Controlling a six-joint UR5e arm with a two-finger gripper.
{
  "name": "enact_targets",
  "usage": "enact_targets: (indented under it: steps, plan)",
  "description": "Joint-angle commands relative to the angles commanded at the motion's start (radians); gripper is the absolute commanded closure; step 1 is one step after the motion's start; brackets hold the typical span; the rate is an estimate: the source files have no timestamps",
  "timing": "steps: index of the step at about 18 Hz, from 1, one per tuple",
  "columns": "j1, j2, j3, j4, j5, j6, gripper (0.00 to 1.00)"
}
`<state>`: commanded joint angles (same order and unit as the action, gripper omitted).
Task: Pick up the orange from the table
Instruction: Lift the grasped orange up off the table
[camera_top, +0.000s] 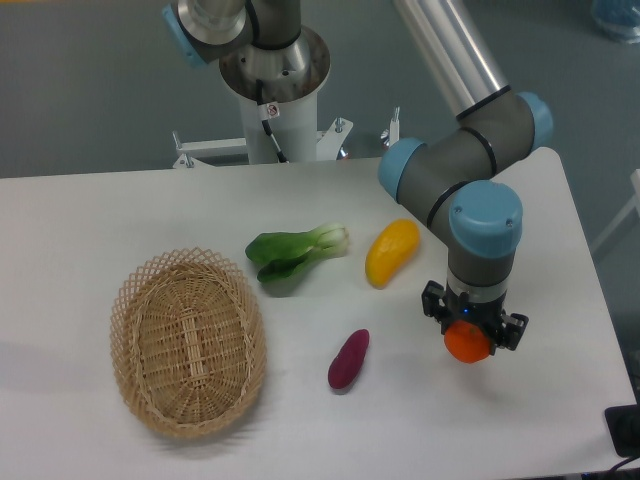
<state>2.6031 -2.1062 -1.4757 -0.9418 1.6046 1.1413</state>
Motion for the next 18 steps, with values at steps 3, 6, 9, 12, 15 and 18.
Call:
enact_targets:
  steps: [3,6,9,12,15,18]
  plan:
    - [0.002,0.005,0.003,-0.006,0.006,0.018,0.23]
    - [0.0,0.003,0.021,-0.017,0.014,0.035,0.23]
    - [0.0,0.003,0.025,-0.029,0.015,0.075,0.23]
    - [0.002,0.005,0.04,-0.04,0.014,0.084,0.23]
    - [0.0,0.002,0.055,-0.058,0.014,0.084,0.23]
    - [0.002,0.002,0.055,-0.057,0.014,0.084,0.23]
